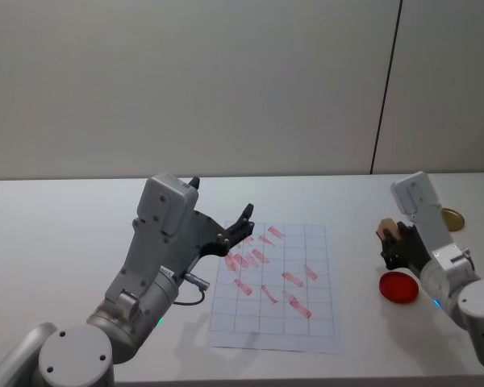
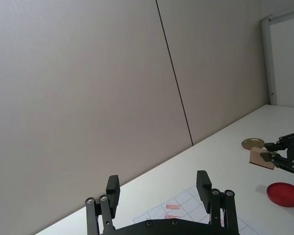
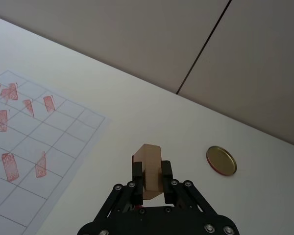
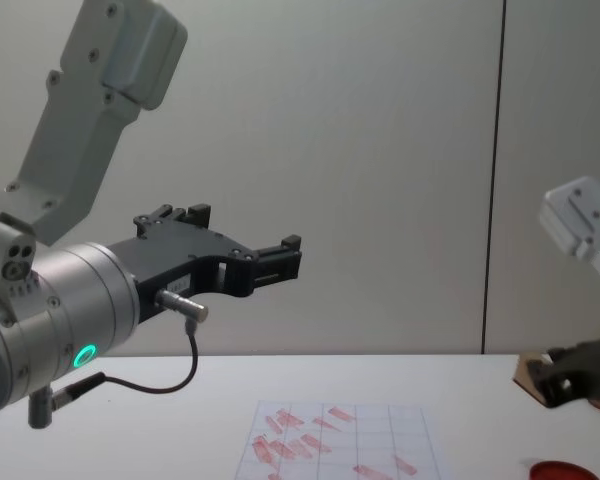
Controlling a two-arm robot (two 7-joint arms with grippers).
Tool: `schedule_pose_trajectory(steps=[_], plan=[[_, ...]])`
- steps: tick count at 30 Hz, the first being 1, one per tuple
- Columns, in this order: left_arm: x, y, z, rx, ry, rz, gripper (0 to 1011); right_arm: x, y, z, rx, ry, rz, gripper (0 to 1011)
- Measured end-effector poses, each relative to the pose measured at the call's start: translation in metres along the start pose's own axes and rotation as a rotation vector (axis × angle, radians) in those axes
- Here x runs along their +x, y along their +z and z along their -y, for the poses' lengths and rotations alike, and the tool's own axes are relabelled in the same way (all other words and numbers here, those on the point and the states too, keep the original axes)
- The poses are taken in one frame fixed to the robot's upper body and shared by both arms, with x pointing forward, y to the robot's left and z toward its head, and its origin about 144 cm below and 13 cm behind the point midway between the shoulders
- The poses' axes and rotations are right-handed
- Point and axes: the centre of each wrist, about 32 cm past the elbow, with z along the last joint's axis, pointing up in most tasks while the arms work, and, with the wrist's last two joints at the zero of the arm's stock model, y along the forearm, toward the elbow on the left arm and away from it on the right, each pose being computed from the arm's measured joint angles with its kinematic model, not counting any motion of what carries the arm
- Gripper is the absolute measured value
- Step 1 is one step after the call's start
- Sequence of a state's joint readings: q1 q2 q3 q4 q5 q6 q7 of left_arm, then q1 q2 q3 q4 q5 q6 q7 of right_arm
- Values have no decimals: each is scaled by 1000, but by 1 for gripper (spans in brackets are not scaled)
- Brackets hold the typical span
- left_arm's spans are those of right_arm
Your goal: Use the one hand to pick up the stamp and affix it onto the A4 paper.
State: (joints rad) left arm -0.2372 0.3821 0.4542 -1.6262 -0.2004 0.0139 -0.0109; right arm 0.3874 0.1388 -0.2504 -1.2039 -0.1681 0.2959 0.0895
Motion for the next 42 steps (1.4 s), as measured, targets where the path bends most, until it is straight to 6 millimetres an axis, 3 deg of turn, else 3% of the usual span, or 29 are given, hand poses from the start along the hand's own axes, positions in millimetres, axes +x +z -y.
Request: schedule_pose_trajectory(steps=[28,33,42], plan=[[0,0,0,0,0,0,993,1,-37,-6,-127,45,-13,217],[0,0,0,0,0,0,993,0,-39,-6,-133,50,-11,321],[0,0,0,0,0,0,993,0,-36,-5,-113,46,-1,636]])
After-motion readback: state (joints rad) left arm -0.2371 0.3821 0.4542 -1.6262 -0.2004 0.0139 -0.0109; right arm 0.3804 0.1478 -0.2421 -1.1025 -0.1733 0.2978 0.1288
